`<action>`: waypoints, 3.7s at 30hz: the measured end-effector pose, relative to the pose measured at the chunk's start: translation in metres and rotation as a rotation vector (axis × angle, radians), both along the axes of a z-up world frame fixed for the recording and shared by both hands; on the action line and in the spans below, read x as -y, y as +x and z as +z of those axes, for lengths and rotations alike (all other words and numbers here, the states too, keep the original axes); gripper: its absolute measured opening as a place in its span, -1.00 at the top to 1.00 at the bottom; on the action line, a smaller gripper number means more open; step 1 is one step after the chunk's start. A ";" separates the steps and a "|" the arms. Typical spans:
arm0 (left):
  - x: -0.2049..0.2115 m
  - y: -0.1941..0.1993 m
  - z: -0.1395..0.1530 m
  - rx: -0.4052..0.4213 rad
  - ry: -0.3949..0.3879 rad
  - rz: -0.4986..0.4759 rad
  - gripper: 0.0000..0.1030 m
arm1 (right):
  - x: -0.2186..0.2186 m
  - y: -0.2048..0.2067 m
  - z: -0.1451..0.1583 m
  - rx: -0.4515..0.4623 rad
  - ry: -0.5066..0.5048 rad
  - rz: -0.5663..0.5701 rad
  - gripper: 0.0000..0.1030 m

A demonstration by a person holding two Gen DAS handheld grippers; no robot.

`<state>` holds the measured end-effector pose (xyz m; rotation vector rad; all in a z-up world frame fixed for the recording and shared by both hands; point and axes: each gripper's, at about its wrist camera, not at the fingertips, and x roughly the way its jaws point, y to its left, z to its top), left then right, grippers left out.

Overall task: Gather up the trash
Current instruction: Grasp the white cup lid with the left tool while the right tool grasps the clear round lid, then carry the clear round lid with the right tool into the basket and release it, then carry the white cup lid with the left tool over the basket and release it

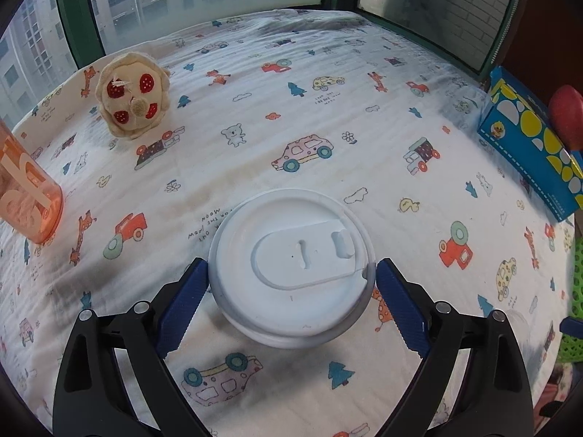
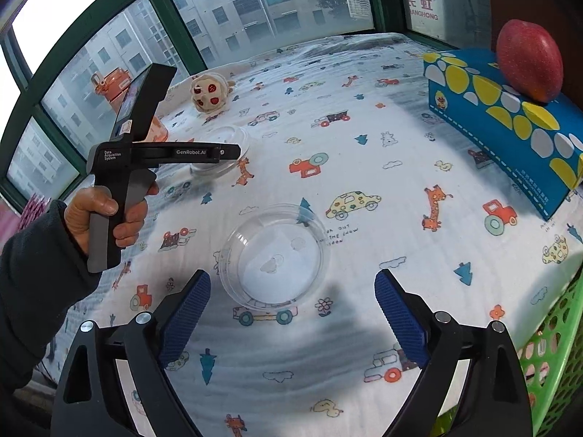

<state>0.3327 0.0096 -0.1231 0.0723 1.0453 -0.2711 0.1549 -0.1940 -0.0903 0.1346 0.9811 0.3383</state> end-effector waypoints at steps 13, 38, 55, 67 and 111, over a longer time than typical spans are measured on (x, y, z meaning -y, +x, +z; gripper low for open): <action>-0.021 -0.028 0.021 0.022 -0.028 0.013 -0.76 | -0.039 0.029 -0.034 -0.048 -0.096 0.068 -0.77; -0.010 -0.083 0.045 0.035 -0.071 -0.002 -0.76 | -0.029 -0.004 -0.007 0.038 -0.143 0.023 -0.75; 0.096 -0.144 0.088 0.089 -0.135 -0.167 -0.76 | 0.138 -0.095 0.048 0.128 -0.092 -0.340 -0.75; 0.174 -0.172 0.099 0.083 -0.134 -0.285 -0.76 | 0.244 -0.116 0.031 0.070 -0.107 -0.546 -0.76; 0.338 -0.239 0.080 -0.012 -0.152 -0.592 -0.79 | 0.301 -0.218 0.064 0.181 -0.040 -0.741 -0.80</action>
